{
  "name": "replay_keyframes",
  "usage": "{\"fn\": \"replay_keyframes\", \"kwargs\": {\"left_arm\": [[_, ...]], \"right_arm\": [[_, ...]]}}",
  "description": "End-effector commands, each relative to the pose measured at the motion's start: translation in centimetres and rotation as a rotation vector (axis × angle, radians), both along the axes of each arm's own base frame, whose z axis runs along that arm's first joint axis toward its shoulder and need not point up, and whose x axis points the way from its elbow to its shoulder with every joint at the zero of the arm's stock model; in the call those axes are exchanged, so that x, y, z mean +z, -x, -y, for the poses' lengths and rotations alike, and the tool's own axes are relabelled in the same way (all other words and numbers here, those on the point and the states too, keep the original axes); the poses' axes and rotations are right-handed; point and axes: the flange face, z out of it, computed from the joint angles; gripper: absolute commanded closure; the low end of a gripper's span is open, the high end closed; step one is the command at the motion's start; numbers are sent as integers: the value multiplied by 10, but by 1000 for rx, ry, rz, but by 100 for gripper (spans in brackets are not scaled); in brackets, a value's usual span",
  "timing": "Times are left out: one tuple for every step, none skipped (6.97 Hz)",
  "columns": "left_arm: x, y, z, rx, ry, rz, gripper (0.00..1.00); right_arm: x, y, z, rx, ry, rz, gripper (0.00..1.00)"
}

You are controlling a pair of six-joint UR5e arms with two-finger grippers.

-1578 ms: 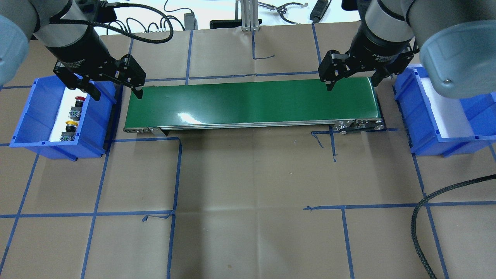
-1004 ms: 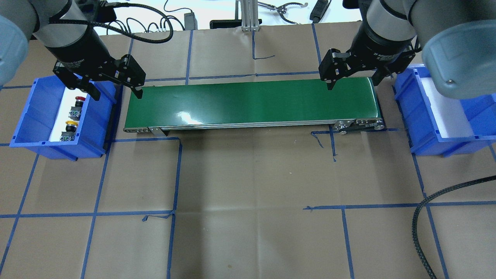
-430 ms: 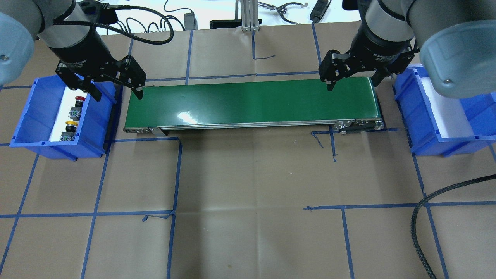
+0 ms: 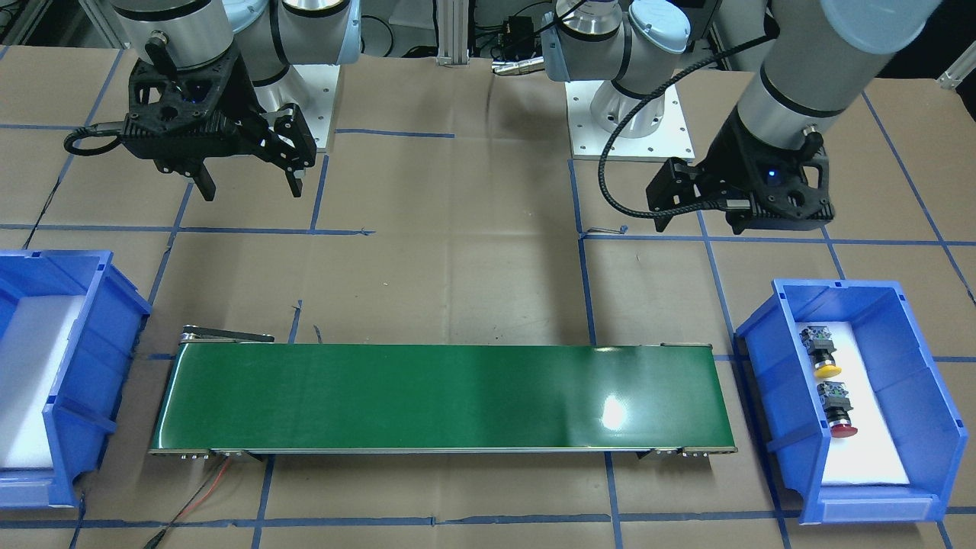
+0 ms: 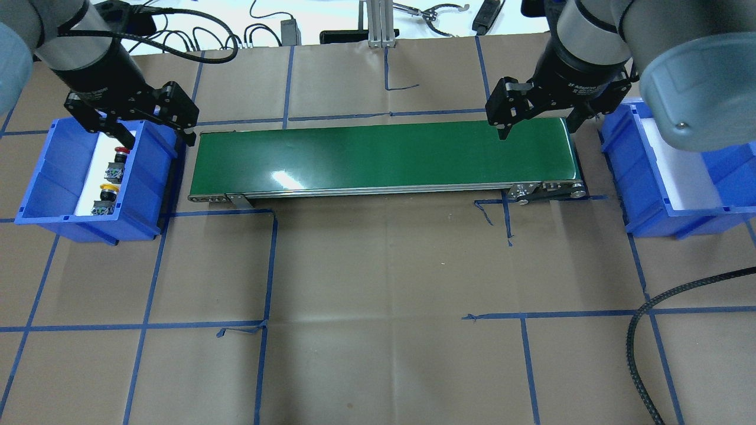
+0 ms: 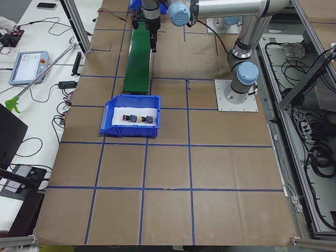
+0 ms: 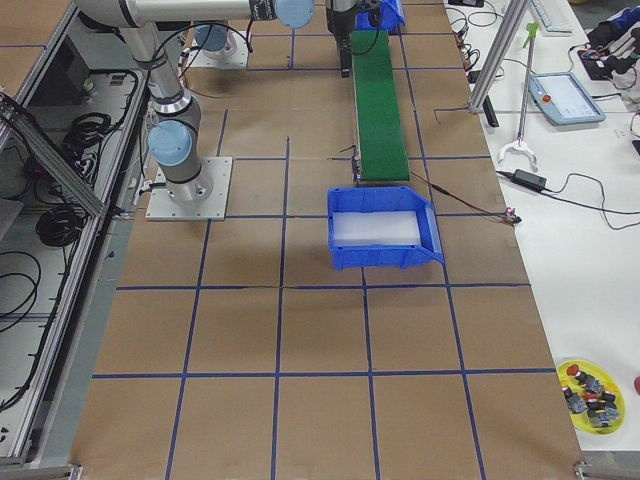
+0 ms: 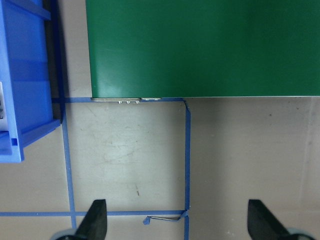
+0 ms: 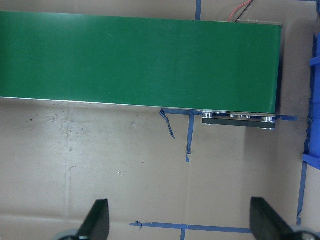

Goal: Transport two buttons from left to right
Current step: 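Lower the left gripper into the bin and grasp the yellow button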

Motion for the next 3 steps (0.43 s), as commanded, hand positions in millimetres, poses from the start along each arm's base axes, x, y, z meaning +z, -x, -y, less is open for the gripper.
{"fn": "replay_keyframes", "kwargs": {"left_arm": [[-8, -100, -1, 6, -9, -11, 0], [-10, -137, -6, -36, -10, -16, 0], [-20, -183, -9, -7, -23, -29, 0]], "right_arm": [[-3, 0, 1, 0, -5, 0, 0], [-1, 0, 0, 0, -2, 0, 0], [0, 0, -1, 0, 1, 0, 0]]}}
